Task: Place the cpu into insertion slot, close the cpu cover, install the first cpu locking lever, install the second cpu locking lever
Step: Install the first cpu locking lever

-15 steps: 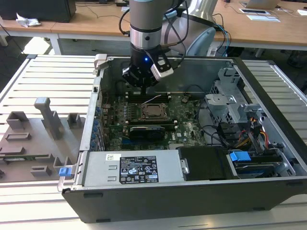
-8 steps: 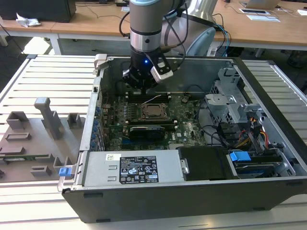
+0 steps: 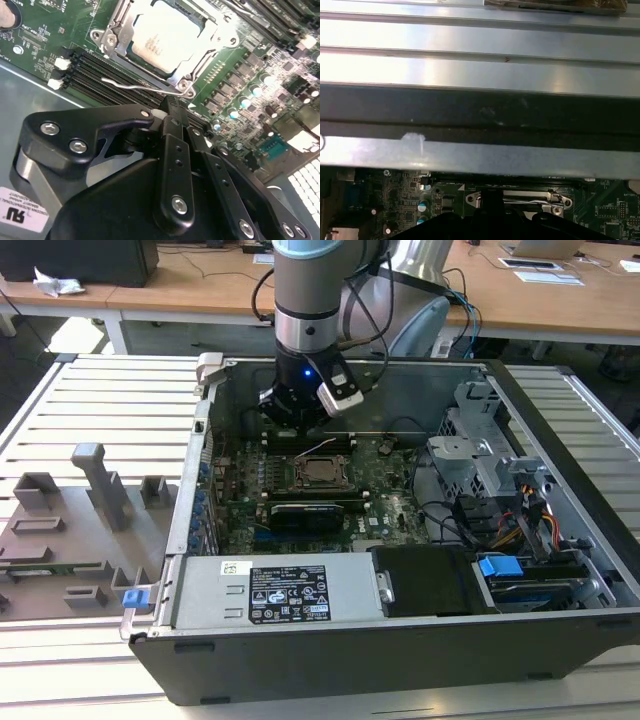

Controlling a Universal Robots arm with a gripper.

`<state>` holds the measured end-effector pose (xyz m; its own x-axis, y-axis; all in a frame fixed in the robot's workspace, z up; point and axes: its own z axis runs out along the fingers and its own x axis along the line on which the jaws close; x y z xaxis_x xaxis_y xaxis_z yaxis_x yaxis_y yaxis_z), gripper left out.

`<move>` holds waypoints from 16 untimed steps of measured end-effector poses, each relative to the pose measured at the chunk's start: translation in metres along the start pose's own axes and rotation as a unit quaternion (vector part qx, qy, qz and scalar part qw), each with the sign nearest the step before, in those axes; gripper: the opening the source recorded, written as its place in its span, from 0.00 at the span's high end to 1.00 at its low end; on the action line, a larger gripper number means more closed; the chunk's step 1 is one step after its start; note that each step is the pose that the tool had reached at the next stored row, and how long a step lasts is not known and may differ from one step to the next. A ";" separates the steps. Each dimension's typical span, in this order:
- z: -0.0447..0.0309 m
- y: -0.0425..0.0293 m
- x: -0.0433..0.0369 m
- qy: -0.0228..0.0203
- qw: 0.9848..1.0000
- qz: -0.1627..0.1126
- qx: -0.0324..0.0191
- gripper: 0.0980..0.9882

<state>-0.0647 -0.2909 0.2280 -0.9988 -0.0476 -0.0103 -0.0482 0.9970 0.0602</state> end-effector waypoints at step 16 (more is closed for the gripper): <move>0.0122 0.0061 -0.0308 0.000 1.000 0.000 0.000 0.99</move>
<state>-0.0341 -0.2826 0.2165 -0.9988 -0.0475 -0.0100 -0.0480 0.9970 0.0601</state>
